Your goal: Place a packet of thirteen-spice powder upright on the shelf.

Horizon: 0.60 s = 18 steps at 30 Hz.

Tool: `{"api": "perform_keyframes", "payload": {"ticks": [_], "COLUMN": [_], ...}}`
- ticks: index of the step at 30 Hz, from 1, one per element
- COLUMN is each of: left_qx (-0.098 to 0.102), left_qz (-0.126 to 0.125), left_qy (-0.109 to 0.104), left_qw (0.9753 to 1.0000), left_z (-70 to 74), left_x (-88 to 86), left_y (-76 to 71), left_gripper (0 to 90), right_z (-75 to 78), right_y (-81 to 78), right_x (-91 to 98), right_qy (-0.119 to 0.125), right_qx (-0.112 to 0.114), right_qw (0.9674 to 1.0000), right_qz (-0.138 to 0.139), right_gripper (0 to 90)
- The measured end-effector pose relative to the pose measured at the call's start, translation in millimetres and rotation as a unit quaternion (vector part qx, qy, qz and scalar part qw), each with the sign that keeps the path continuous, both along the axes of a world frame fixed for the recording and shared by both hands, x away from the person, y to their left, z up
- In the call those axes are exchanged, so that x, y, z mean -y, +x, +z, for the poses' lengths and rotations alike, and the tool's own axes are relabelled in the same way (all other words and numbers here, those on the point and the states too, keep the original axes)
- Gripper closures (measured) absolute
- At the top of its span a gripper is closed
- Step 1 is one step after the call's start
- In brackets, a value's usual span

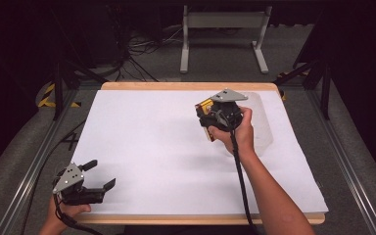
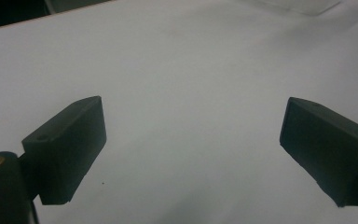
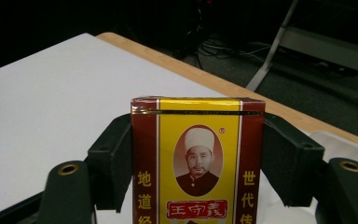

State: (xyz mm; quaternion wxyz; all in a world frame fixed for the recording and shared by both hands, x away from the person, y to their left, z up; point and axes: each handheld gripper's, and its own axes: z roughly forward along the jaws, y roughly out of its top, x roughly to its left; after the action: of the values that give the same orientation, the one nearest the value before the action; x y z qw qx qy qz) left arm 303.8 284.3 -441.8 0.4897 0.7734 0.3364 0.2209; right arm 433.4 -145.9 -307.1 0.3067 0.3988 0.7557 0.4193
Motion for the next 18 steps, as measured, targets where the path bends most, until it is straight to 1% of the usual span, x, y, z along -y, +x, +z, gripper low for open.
{"api": "perform_keyframes", "payload": {"ticks": [1,3,6,10,14,15,16,18], "left_qx": [0.001,0.000,-0.001,-0.001,-0.002,-0.002,-0.002,-0.003], "left_qz": [-0.001,0.000,0.000,0.000,0.000,0.000,0.000,-0.001], "left_qy": [0.000,0.000,0.001,0.000,0.000,0.000,0.000,0.001], "left_qw": [1.0000,1.0000,1.0000,1.0000,1.0000,1.0000,1.0000,1.0000], "left_z": [0.1,0.0,-0.2,-0.3,-0.7,-0.7,-0.7,-1.1], "left_x": [-0.1,-0.2,0.0,-0.3,-0.1,-0.1,-0.1,0.2], "left_y": [-0.2,0.0,0.3,0.2,0.7,0.7,0.7,1.1], "left_gripper": [7.7,7.7,7.7,7.7,7.7,7.7,7.7,7.7], "right_z": [0.0,-0.3,-2.1,-3.9,-7.5,-7.5,-8.1,-9.7], "right_y": [0.0,3.9,9.9,16.4,23.9,23.9,25.8,30.4], "right_x": [0.0,5.9,14.6,24.8,36.9,36.9,40.8,48.2], "right_qy": [0.000,0.000,0.003,0.001,0.006,0.006,0.015,0.019], "right_qx": [0.000,0.002,0.003,0.012,0.020,0.020,0.022,0.022], "right_qw": [1.0000,1.0000,0.9998,0.9994,0.9983,0.9983,0.9981,0.9971], "right_qz": [0.000,-0.005,-0.018,-0.032,-0.053,-0.053,-0.056,-0.071], "right_gripper": [32.9,32.9,32.9,32.9,32.9,32.9,32.9,32.9]}}
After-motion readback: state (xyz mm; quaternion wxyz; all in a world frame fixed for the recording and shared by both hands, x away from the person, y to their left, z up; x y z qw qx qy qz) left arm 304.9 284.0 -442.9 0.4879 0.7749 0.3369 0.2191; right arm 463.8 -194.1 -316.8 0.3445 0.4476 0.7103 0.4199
